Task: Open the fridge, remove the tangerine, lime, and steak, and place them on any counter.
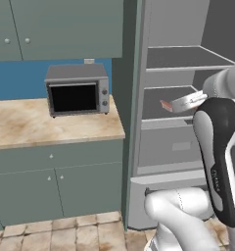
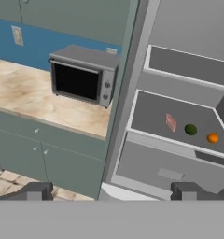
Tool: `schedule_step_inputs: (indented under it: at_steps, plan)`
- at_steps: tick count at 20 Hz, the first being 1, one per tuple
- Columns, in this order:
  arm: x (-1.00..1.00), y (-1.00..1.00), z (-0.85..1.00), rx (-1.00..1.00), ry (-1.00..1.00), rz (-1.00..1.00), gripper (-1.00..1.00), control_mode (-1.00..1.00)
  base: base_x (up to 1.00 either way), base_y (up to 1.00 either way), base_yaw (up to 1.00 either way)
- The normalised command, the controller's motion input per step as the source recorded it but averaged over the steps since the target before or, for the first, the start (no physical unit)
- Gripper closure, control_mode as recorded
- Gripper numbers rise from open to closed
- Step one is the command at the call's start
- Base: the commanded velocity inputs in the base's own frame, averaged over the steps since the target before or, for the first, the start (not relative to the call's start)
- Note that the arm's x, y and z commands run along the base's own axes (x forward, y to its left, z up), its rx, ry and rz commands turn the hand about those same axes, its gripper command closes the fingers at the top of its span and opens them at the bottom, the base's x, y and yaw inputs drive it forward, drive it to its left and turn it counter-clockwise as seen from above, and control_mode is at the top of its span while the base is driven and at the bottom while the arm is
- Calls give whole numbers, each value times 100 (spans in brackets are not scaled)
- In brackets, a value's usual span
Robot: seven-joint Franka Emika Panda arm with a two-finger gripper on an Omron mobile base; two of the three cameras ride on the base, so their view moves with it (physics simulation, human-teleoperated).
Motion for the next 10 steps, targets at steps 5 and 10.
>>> schedule_step_inputs:
  at_steps: [5, 10]
  plan:
    - [0, 19, 0, 0, 2, 0, -100, -100, 0, 0, 0]
    - [0, 2, -4, 0, 4, 0, -100, 100, 0, 0, 0]
